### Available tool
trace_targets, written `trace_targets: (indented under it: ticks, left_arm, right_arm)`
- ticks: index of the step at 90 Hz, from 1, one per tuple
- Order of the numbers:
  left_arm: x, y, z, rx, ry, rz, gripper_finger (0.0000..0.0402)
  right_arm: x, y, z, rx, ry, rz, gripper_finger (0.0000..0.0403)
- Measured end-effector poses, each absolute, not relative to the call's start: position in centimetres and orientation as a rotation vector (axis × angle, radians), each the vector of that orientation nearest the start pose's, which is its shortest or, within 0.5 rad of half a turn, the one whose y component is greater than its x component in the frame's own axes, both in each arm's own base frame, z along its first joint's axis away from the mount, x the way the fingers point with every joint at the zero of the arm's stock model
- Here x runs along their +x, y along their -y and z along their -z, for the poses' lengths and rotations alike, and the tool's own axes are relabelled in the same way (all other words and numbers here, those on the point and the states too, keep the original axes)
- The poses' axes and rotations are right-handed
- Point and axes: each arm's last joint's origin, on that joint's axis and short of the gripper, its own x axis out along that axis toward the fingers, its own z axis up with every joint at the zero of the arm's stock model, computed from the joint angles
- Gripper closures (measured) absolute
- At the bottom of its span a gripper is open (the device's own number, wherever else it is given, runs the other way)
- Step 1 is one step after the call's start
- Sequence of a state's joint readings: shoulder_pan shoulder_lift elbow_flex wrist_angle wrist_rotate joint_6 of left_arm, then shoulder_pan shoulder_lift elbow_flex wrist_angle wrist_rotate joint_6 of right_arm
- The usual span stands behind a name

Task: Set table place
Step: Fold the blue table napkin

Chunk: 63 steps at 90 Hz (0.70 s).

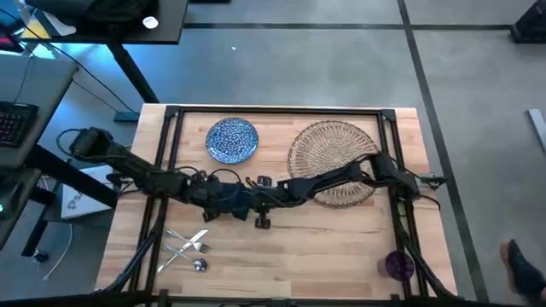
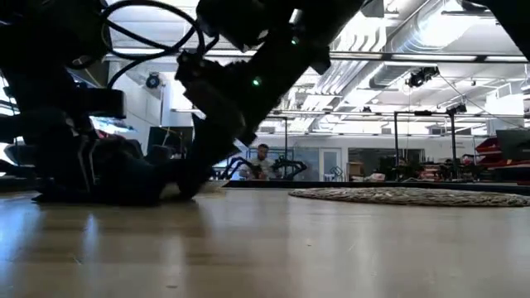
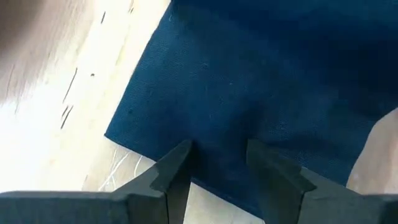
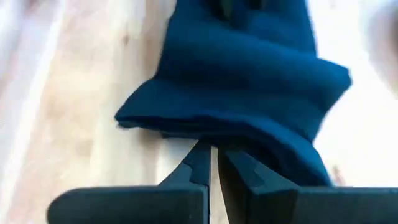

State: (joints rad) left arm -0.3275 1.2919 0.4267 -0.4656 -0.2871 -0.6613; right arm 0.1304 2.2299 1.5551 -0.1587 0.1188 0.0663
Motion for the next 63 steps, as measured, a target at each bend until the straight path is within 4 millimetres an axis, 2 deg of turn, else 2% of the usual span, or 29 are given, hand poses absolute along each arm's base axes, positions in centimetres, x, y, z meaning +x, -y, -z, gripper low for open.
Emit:
trace_targets:
  ticks: [35, 49, 63]
  left_arm:
    - [16.8, 4.9, -11.7, -0.177, -1.202, -0.379, 0.0265]
    - [17.0, 4.9, -11.7, -0.181, -1.185, -0.367, 0.0265]
    - [17.0, 4.9, -11.7, -0.185, -1.186, -0.362, 0.0265]
  right_arm:
    - [48.0, -3.7, -14.0, -0.061, -0.741, 0.043, 0.0403]
    - [48.6, -3.5, -14.7, -0.089, -0.653, 0.035, 0.0403]
    - [48.6, -3.4, -14.8, -0.096, -0.650, 0.033, 0.0403]
